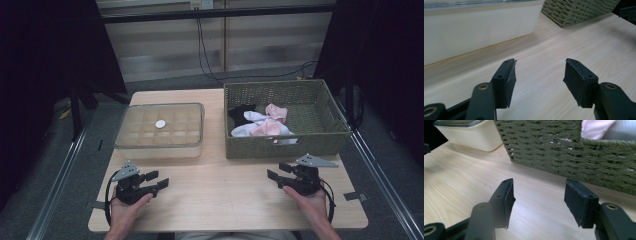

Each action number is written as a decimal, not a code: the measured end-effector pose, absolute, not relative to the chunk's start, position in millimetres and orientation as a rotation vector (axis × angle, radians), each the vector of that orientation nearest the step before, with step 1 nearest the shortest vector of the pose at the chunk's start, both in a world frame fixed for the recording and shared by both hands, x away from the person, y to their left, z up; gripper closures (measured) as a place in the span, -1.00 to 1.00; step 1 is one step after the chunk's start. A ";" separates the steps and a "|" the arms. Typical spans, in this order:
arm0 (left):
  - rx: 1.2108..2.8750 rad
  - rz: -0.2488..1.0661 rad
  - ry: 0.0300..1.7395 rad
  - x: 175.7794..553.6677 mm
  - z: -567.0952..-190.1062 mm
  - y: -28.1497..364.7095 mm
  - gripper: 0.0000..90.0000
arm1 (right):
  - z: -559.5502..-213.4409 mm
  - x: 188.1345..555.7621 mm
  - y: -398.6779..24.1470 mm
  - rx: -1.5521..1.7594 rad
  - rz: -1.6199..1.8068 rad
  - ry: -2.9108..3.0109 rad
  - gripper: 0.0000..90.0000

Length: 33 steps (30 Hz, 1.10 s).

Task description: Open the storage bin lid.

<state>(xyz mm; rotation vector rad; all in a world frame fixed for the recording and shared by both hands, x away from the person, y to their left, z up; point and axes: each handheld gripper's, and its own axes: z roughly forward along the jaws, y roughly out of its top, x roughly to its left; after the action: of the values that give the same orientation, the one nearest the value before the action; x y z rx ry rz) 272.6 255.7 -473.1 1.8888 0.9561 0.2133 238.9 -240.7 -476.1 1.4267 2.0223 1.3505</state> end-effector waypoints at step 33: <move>1.934 0.216 0.978 270.3 -469.2 252.8 -0.14 | -471.7 244.0 -232.7 1.438 1.314 2.104 -0.20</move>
<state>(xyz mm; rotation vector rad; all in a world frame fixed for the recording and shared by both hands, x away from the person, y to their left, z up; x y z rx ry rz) 270.3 252.8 -469.2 1.9342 0.9785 0.2158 244.0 -232.7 -471.7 1.4379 2.1039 1.3138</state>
